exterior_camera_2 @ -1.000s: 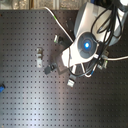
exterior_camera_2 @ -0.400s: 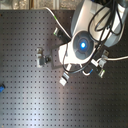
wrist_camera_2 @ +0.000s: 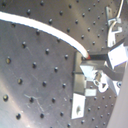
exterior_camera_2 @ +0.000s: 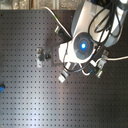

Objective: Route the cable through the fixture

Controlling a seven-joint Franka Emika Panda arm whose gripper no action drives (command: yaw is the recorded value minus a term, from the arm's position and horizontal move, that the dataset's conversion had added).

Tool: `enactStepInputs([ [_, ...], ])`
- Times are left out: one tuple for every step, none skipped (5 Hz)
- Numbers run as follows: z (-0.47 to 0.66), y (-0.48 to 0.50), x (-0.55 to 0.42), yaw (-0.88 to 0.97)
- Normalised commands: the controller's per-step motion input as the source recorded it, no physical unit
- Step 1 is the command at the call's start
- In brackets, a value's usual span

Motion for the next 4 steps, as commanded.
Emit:
enactStepInputs([
  [0.0,0.243,-0.022,0.33],
  [0.18,0.123,0.026,0.12],
  [0.49,-0.234,0.201,0.05],
  [0.29,-0.497,0.043,0.18],
])
